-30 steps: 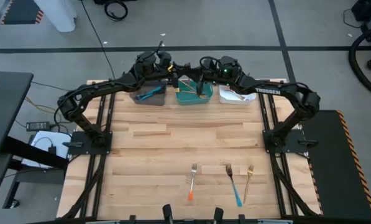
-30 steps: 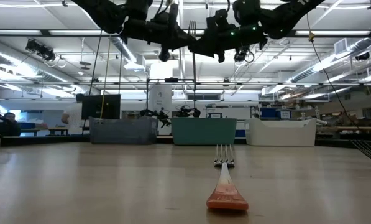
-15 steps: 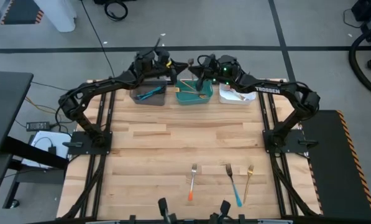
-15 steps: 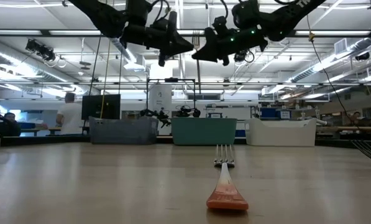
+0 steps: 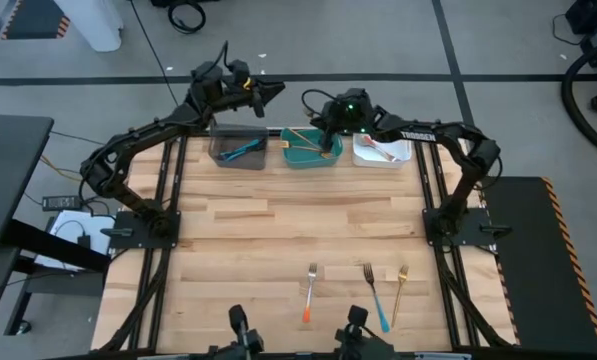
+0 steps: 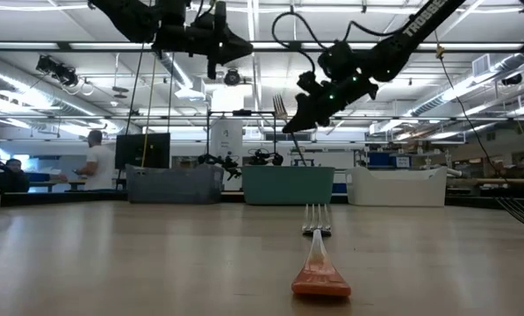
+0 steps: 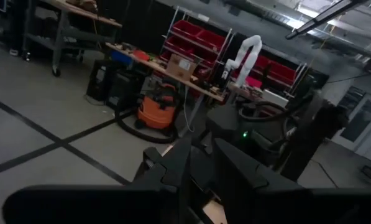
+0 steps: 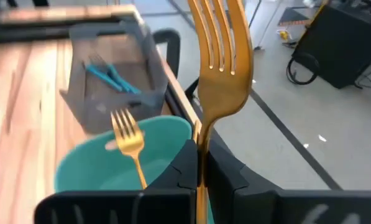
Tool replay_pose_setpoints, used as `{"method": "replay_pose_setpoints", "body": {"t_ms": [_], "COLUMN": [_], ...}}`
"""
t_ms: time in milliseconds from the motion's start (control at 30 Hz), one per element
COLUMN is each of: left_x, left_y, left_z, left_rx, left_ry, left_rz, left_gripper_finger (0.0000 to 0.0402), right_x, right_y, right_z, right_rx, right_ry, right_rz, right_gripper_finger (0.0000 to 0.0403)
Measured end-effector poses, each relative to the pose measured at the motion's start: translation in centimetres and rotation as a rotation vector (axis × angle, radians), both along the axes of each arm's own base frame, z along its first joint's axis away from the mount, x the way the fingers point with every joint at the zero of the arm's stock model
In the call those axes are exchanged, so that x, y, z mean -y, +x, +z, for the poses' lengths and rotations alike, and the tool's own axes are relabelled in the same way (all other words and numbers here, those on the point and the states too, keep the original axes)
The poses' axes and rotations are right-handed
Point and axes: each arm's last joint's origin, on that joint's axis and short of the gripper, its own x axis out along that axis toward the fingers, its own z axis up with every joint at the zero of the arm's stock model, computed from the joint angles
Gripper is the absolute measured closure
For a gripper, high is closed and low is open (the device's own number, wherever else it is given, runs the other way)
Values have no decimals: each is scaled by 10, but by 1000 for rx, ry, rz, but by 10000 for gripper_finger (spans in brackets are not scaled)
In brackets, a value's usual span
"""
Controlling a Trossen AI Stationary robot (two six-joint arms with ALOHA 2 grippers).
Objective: Sort silverware by color (type)
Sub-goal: Put the gold fork into the green bin, then put the blue fork into the black bin
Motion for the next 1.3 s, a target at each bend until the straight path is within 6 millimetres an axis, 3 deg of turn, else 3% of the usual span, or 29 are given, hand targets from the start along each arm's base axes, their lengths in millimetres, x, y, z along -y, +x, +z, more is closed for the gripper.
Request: {"method": "replay_pose_setpoints", "body": {"t_ms": [167, 433, 567, 667, 767, 1033, 1167, 1300], "left_x": [-5, -5, -6, -6, -6, 13, 28, 36], "left_y": [-4, -4, -5, -6, -6, 7, 19, 25], "left_z": [-3, -13, -14, -14, -18, -33, -33, -33], "left_rx": [-23, -112, -119, -131, -165, -313, -333, -344], "left_ry": [-8, -40, -45, -25, -32, -19, 62, 119], "left_rz": [20, 18, 21, 23, 21, -71, -138, -172], "left_gripper_finger": [326, 326, 326, 326, 326, 326, 326, 326], "right_x": [5, 9, 6, 1, -11, -69, -102, -134], "right_y": [9, 20, 23, 20, 11, -42, -68, -90], "right_z": [-11, -39, -38, -24, 4, 75, 90, 92], "right_rx": [-142, -240, -267, -272, -261, -185, -219, -300], "right_ry": [12, 58, 21, -24, -45, 246, 411, 570], "right_rz": [53, 59, 5, -48, -76, -204, -296, -424], "right_gripper_finger": [381, 328, 311, 306, 305, 306, 304, 301]}}
